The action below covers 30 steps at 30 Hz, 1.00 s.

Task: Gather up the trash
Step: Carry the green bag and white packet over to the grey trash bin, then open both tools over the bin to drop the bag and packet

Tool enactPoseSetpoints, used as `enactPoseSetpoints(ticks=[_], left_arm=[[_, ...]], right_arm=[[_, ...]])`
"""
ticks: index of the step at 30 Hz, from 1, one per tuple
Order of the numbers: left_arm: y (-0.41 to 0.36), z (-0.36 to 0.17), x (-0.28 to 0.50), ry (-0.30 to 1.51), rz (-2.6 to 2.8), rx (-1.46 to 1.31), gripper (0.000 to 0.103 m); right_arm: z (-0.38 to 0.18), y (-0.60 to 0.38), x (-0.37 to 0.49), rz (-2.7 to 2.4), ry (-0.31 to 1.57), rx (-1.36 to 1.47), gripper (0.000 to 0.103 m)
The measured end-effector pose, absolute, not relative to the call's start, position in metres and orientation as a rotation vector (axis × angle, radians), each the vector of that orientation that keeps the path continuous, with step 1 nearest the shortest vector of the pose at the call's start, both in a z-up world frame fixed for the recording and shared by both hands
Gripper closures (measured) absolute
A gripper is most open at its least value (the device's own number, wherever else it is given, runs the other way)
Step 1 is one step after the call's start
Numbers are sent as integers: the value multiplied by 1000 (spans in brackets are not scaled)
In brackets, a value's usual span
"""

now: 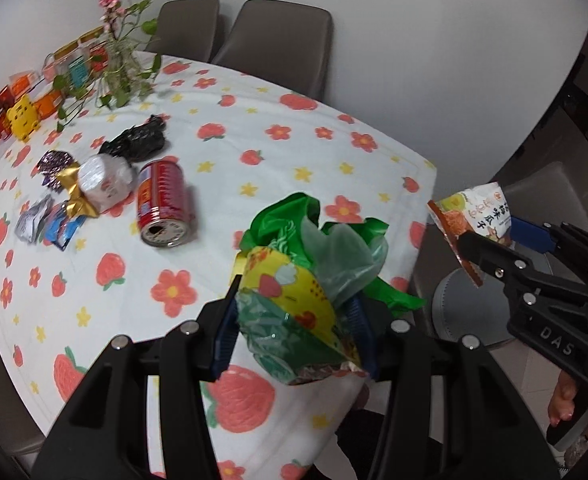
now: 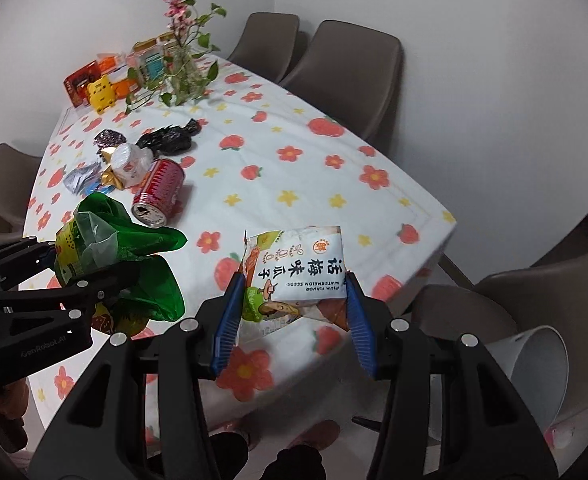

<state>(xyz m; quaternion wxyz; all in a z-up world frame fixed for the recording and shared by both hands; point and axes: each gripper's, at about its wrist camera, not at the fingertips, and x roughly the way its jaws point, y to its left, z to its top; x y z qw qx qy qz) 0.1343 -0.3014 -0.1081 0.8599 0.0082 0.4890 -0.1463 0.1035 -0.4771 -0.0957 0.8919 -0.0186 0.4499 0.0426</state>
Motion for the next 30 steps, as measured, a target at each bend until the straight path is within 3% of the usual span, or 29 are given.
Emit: enactPoseSetpoints(ticks=[16,30], left_arm=[[-616,-99,84,1001,-711,179,54],[-745,-134,94,1025,-860,275,51]], right_arm=[[-102,-773,-22,-342,944,137,55],[-123,-848,-28,-410,948,205,53]])
